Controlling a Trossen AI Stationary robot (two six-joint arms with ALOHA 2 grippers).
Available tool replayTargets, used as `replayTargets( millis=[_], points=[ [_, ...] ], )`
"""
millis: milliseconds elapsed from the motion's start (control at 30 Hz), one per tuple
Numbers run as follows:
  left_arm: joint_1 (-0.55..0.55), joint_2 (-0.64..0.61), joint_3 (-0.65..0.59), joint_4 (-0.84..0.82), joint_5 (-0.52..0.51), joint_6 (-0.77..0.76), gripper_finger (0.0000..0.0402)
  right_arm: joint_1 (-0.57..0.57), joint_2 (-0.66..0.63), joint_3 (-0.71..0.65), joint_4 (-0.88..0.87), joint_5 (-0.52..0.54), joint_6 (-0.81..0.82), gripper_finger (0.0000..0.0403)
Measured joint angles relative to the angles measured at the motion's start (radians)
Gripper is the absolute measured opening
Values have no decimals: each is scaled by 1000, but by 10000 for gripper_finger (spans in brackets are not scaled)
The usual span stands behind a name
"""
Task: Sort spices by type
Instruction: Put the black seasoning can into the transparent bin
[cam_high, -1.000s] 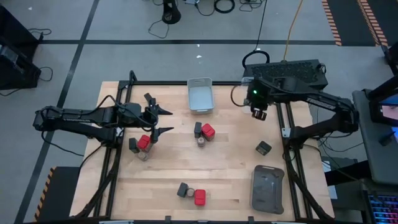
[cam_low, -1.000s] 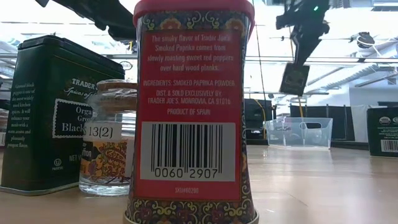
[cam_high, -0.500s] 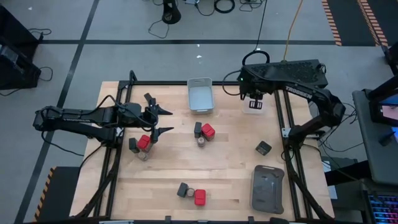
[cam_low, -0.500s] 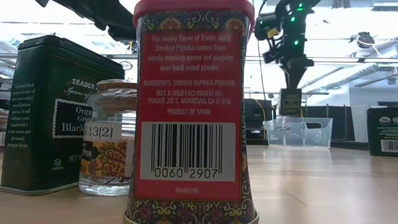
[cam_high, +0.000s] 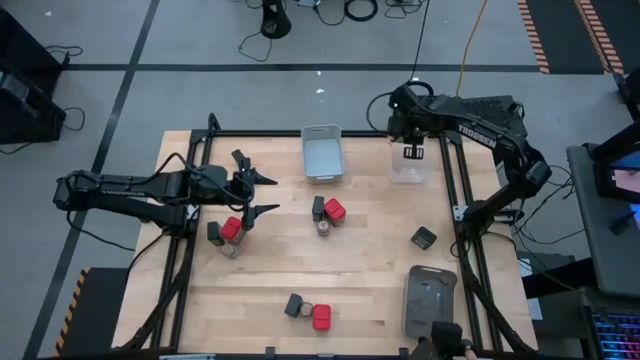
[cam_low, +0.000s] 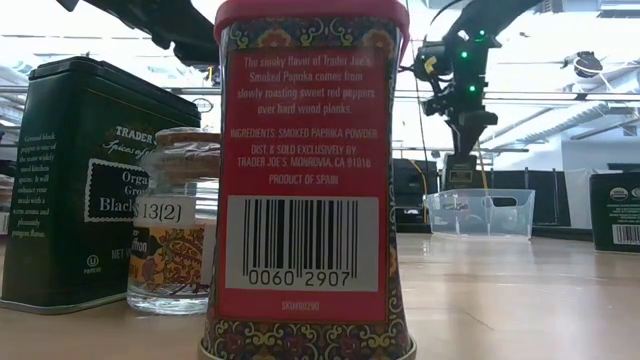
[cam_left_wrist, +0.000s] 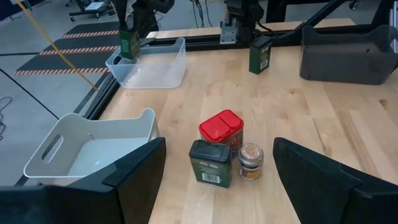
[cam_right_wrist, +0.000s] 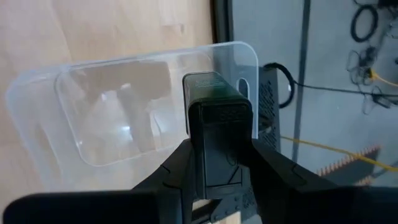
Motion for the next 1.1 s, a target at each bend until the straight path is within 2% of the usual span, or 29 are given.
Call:
replayTargets(
  millis=[200,600,900,1100],
  points=[
    [0,0,0,4,0,0,301,-40,27,0,62,-51,-75,105],
    [0,0,0,5,0,-4,301,-90,148,0,87,-46,-162,105],
    [0,0,0,5,0,-5,301,-104,165,0,135,-126,-212,105],
    [0,0,0,4,0,-6,301,-103,165,0,144,-130,-218,105]
  ],
)
